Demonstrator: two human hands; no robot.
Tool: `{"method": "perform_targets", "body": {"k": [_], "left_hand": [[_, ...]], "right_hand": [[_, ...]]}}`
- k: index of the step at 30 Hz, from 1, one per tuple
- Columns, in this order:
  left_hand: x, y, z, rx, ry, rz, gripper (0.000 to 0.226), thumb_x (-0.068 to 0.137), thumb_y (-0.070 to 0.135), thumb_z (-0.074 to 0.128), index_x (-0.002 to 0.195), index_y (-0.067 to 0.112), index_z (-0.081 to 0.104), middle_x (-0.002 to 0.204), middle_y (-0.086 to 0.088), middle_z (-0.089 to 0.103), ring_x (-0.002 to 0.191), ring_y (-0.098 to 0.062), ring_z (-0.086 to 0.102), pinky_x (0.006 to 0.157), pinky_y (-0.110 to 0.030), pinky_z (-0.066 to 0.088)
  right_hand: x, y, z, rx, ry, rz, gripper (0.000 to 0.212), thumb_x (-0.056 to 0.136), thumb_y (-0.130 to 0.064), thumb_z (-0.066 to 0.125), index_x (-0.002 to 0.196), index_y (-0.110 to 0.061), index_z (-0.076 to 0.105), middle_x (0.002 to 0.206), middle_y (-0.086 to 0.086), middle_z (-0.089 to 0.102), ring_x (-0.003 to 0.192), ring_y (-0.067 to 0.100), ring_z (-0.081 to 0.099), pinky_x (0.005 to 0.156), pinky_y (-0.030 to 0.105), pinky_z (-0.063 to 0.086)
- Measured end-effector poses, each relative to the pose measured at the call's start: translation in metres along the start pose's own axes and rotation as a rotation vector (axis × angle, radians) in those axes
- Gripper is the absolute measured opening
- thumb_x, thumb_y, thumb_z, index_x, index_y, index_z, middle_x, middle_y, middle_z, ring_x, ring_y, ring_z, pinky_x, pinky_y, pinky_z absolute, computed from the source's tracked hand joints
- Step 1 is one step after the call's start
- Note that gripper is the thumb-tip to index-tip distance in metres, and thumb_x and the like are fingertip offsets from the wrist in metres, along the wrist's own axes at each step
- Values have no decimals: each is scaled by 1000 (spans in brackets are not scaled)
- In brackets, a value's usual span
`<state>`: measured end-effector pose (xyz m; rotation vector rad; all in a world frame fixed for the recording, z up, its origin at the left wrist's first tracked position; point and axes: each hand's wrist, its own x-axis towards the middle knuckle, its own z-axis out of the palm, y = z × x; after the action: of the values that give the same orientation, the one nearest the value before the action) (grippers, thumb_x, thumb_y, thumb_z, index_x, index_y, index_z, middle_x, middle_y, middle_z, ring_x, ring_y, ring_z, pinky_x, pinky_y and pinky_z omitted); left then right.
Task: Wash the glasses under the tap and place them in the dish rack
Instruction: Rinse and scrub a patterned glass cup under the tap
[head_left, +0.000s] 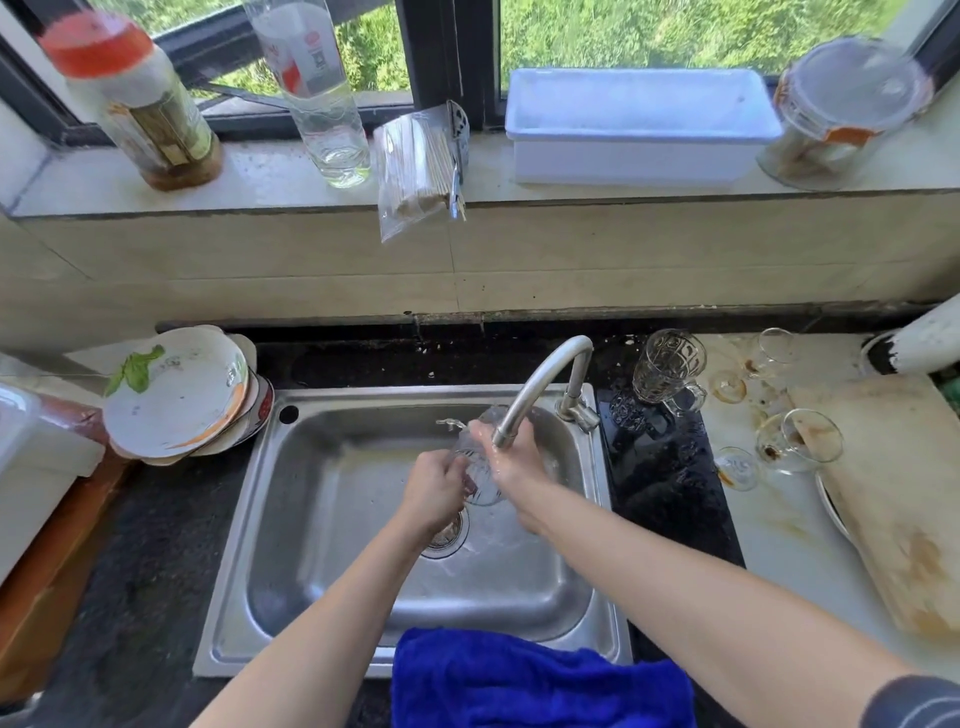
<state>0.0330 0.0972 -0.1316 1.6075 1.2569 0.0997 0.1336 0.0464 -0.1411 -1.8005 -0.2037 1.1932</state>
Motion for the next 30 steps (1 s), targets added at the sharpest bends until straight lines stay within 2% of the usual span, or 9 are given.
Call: {"method": "perform_targets", "body": {"k": [2, 5, 7, 10, 12, 16, 23, 26, 30], "left_hand": [[-10, 4, 0, -155, -65, -59, 26, 96, 6, 46, 73, 6, 58, 63, -8, 59, 42, -15, 44, 43, -23, 33], [-20, 3, 0, -362, -164, -122, 15, 96, 5, 48, 87, 3, 60, 69, -9, 57, 39, -11, 45, 37, -20, 31], [-17, 2, -3, -258, -142, -84, 16, 96, 10, 51, 83, 4, 59, 70, -11, 56, 42, -17, 52, 39, -24, 39], [-8, 7, -11, 349, -18, 178, 24, 93, 23, 55, 75, 7, 54, 72, -15, 61, 64, -32, 57, 54, -36, 37], [-6, 11, -11, 481, 0, 235, 30, 96, 23, 48, 68, 11, 49, 75, -18, 65, 71, -35, 56, 59, -36, 35], [-1, 11, -9, 204, -49, 52, 24, 90, 6, 43, 69, 4, 56, 65, -18, 69, 49, -23, 56, 49, -25, 41], [-11, 7, -6, -177, -151, -114, 27, 96, 13, 46, 71, 8, 56, 47, -7, 55, 33, -13, 36, 37, -16, 23], [-10, 4, -9, -171, -174, -131, 25, 98, 16, 46, 79, 5, 60, 50, -8, 56, 34, -12, 37, 36, -16, 23], [-15, 5, -14, -5, -213, -11, 31, 95, 26, 56, 88, -3, 63, 59, -10, 60, 40, -14, 44, 43, -23, 34]], "right_hand": [[6, -7, -7, 35, 20, 60, 95, 59, -66, 75, 133, -13, 44, 123, 5, 57, 110, 24, 56, 96, 44, 46], [12, -23, -23, 71, 2, 89, 37, 79, -48, 70, 97, -15, 67, 103, 3, 64, 100, 22, 59, 91, 41, 48], [13, -23, -26, 53, 10, 81, 23, 87, -38, 67, 93, -16, 68, 97, 1, 65, 95, 20, 58, 83, 34, 48], [13, -24, -21, -45, 50, -20, 26, 86, -35, 69, 100, -13, 67, 97, 0, 68, 95, 20, 61, 74, 29, 46], [11, -21, -16, -164, 90, -62, 36, 87, -43, 65, 107, -13, 63, 100, -1, 66, 98, 23, 61, 82, 32, 48], [-3, -16, -8, -279, 77, -159, 44, 88, -49, 58, 122, -21, 48, 107, -2, 50, 96, 20, 50, 85, 35, 43], [4, -23, -26, -166, 32, -93, 18, 93, -35, 55, 102, -20, 62, 98, -2, 62, 87, 18, 58, 77, 33, 47], [0, -14, -18, -161, -37, -110, 27, 81, -46, 69, 93, -25, 56, 99, -4, 64, 94, 18, 60, 86, 38, 50], [7, -23, -29, -43, 20, 132, 25, 93, -33, 57, 105, -15, 68, 91, 0, 62, 84, 22, 60, 79, 42, 56]]}}
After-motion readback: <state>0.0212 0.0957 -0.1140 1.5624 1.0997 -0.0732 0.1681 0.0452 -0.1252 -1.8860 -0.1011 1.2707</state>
